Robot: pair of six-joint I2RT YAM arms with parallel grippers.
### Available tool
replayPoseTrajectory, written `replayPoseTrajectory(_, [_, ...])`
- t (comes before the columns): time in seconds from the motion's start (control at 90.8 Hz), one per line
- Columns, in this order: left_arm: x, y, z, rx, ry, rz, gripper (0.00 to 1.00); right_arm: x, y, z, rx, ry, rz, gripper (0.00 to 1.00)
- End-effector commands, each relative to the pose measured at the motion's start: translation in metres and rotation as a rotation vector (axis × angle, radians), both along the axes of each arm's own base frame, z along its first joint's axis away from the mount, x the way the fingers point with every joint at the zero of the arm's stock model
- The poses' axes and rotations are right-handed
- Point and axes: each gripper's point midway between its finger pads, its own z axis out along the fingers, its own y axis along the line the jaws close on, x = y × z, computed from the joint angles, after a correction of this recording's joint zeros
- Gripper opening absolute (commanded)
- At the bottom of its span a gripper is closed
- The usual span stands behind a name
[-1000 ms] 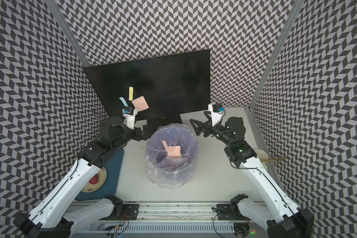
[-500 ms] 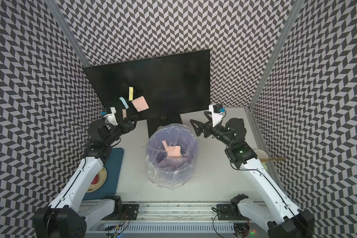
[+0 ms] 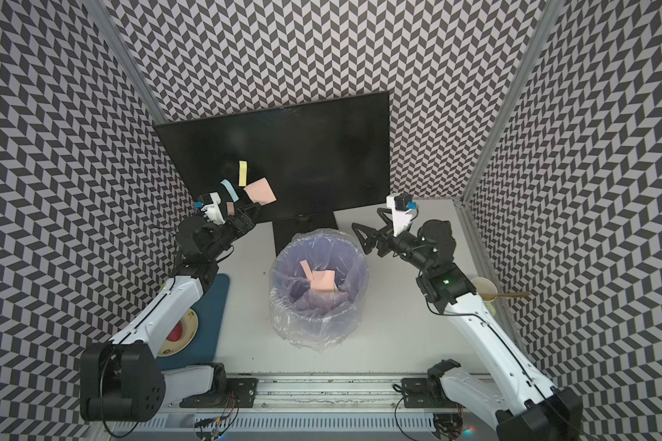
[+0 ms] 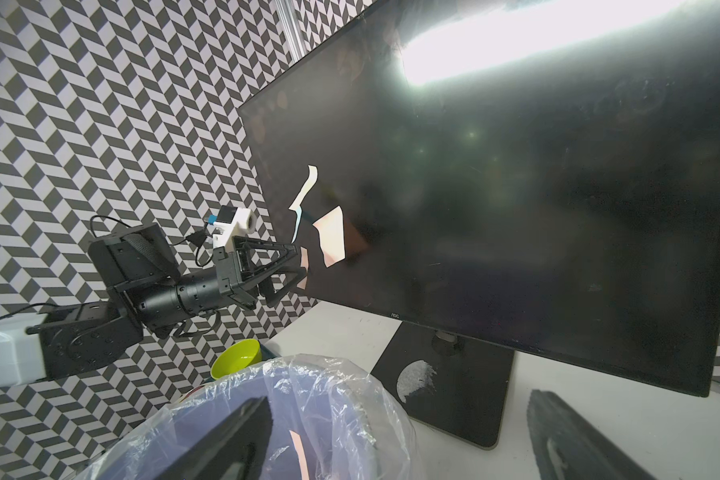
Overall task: Remove the sticky note from the monitor
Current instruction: Tear off the sticky note from the monitor.
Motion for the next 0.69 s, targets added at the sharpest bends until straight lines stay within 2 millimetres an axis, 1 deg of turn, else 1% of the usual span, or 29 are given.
replayPoseTrajectory(0.0, [0.006,-0.005,0.010,-0.017,-0.043,-0.005,0.93,-0.004,0.001,0.014,0.028,-0.055,0.008,0.99])
replayPoseTrajectory(0.165, [0.014,-0.011,0.010,-0.011,-0.048,-0.021,0.93,-0.004,0.001,0.014,0.026,-0.055,0.008,0.99])
replayPoseTrajectory(0.43, [0.027,-0.015,0.008,-0.009,-0.043,-0.039,0.93,-0.003,0.000,0.013,0.019,-0.055,0.002,0.99])
replayPoseTrajectory(0.496, [0.029,-0.016,0.009,-0.008,-0.046,-0.044,0.93,-0.003,0.000,0.013,0.018,-0.057,0.003,0.99])
replayPoseTrajectory(0.683, [0.032,-0.020,0.019,-0.021,-0.073,-0.071,0.93,-0.002,0.000,0.013,0.017,-0.055,0.002,0.99])
